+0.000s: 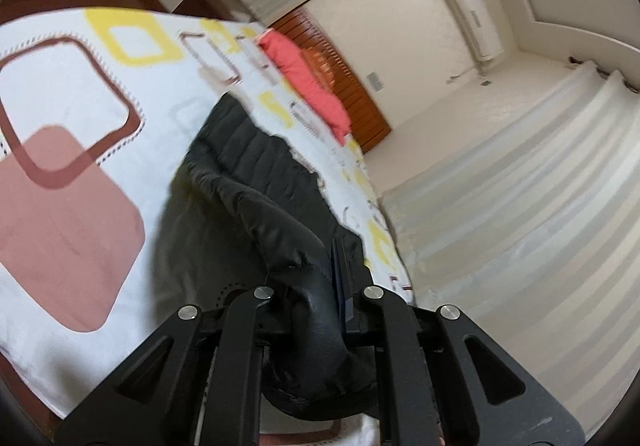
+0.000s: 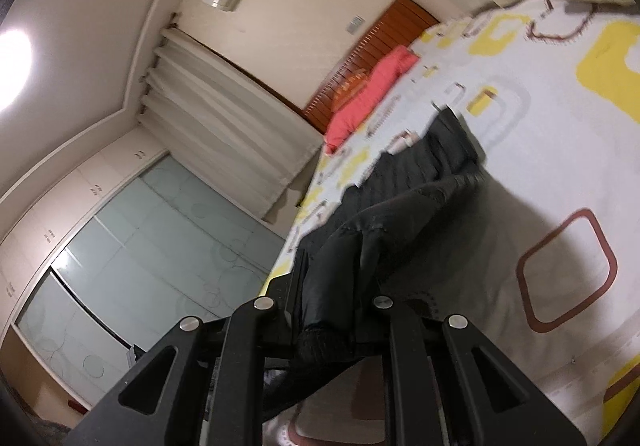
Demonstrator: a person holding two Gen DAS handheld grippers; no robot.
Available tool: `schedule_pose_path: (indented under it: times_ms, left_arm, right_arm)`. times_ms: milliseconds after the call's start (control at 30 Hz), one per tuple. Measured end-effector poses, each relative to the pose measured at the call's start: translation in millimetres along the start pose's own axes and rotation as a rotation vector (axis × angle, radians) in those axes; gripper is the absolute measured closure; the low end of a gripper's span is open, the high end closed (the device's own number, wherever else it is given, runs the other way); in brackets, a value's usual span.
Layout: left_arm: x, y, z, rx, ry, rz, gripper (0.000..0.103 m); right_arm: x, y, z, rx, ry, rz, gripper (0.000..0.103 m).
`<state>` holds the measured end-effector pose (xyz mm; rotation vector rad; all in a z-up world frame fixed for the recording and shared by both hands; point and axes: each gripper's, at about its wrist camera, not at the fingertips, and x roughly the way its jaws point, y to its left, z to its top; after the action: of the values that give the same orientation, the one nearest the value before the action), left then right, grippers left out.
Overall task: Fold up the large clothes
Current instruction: 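Close both tools on the folded jacket edge and lift it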
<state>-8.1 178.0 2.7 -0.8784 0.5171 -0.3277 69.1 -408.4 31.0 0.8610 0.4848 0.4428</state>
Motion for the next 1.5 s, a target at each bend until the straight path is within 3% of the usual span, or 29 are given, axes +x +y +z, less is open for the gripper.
schedule_pose_path:
  times_ms: [167,267,533,800,1067,1300,1500]
  left_arm:
    - [-3,-14,15,0.034,-0.027,-0.025,0.092]
    - [14,-14,29,0.036,-0.026,-0.027,0.092]
    - [103,-15,91,0.051,-0.031,0.002,0.091]
    - [212,-8,135,0.095,-0.004,0.108,0.091]
    - [318,47,159,0.077,0.044,0.251,0.092]
    - [369,85,159,0.082,0.086,0.341,0.091]
    - [392,100,155,0.115,0.104,0.4,0.091]
  right_arm:
    - [-1,13,14,-0.035,-0.016,0.041,0.087]
    - [23,13,33,-0.05,-0.011,0.038,0.087]
    - [110,2,90,-0.075,-0.001,0.027,0.087]
    - [206,-35,129,-0.042,0.034,-0.045,0.087]
    - [300,-106,151,0.049,0.098,-0.16,0.087]
    - [359,-146,150,0.084,0.16,-0.231,0.087]
    - [380,-158,143,0.063,0.178,-0.289,0.087]
